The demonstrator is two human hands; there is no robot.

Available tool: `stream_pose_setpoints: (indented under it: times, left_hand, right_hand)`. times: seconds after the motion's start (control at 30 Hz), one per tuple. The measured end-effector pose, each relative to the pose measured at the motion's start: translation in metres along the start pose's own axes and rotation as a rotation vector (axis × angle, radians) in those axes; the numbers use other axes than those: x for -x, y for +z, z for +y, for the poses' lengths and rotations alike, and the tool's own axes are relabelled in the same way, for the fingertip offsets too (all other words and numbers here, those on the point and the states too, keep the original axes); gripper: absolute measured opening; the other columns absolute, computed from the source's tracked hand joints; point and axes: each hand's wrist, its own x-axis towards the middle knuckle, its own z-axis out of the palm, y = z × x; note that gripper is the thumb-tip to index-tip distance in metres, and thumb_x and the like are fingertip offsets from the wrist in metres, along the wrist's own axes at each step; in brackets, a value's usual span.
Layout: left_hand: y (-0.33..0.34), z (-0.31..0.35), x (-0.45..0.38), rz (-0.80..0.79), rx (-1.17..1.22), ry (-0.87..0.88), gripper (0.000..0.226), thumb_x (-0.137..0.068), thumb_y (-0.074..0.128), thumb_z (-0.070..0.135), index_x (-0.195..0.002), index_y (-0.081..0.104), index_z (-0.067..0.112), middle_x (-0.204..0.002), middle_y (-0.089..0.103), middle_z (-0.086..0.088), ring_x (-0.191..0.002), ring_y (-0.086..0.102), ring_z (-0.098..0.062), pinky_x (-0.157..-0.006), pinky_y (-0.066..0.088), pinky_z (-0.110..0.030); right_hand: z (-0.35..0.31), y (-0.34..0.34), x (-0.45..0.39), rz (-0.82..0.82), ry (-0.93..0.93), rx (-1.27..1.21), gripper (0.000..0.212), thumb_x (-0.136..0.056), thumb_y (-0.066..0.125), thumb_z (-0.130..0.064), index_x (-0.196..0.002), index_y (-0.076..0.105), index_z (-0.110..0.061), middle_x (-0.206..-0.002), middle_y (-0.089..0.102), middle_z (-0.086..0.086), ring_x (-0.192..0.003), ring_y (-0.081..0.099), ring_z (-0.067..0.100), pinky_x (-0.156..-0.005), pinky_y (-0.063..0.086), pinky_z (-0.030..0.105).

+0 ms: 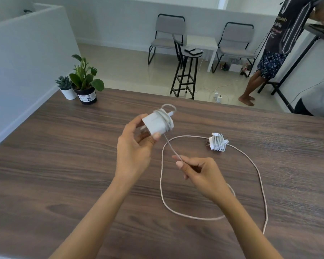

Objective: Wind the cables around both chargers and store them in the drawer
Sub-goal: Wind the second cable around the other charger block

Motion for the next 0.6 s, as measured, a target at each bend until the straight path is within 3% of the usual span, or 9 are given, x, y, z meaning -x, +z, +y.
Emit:
stream_pose_setpoints:
  times: [0.1, 0.2, 0.37, 0.5, 0.6]
  left_hand:
    - [-0.005, -0.007, -0.011, 0.075, -0.178, 0.050, 0.054, -0.079, 0.071, 0.006, -0.128, 0.049, 0.016, -0.120, 0.057, -0.002, -0.099, 0.062, -0.006, -0.083, 0.050, -0.013]
    - [-0.005, -0.017, -0.014, 0.085, -0.292, 0.097, 0.056, -0.077, 0.073, 0.002, -0.127, 0.051, 0.012, -0.117, 0.052, 0.001, -0.090, 0.058, 0.001, -0.073, 0.042, 0.002]
    - [-0.002, -0.042, -0.007, -0.046, -0.447, 0.193, 0.059, -0.073, 0.072, -0.010, -0.125, 0.053, 0.008, -0.116, 0.048, 0.002, -0.089, 0.059, -0.009, -0.076, 0.044, 0.001]
    - [0.000, -0.051, 0.000, -0.208, -0.435, 0.221, 0.063, -0.071, 0.064, -0.021, -0.123, 0.054, 0.013, -0.119, 0.050, 0.003, -0.091, 0.062, -0.006, -0.076, 0.048, -0.005]
    - [0.001, -0.051, 0.007, -0.334, -0.356, 0.205, 0.065, -0.070, 0.060, -0.025, -0.121, 0.055, 0.016, -0.120, 0.051, 0.004, -0.092, 0.062, -0.001, -0.077, 0.049, -0.008]
  right_hand:
    - [-0.010, -0.009, 0.013, -0.040, -0.136, 0.301, 0.020, -0.087, 0.065, -0.029, -0.105, 0.069, -0.037, -0.060, 0.060, -0.024, -0.058, 0.057, 0.001, -0.063, 0.047, 0.020]
    - [-0.026, -0.019, 0.024, -0.111, -0.244, 0.476, 0.024, -0.087, 0.057, -0.039, -0.108, 0.067, -0.038, -0.062, 0.058, -0.022, -0.062, 0.057, 0.006, -0.061, 0.049, 0.028]
    - [-0.059, -0.037, 0.028, -0.069, -0.383, 0.551, 0.016, -0.085, 0.060, -0.032, -0.082, 0.073, -0.023, -0.057, 0.056, -0.007, -0.054, 0.048, 0.008, -0.051, 0.036, 0.018]
    - [-0.074, -0.052, 0.017, 0.005, -0.370, 0.509, 0.009, -0.082, 0.069, -0.026, -0.076, 0.074, -0.022, -0.065, 0.068, -0.006, -0.057, 0.056, 0.010, -0.055, 0.043, 0.026]
    - [-0.080, -0.061, 0.005, 0.048, -0.369, 0.482, 0.006, -0.081, 0.071, -0.020, -0.078, 0.075, -0.023, -0.069, 0.069, -0.015, -0.064, 0.061, 0.007, -0.058, 0.045, 0.020]
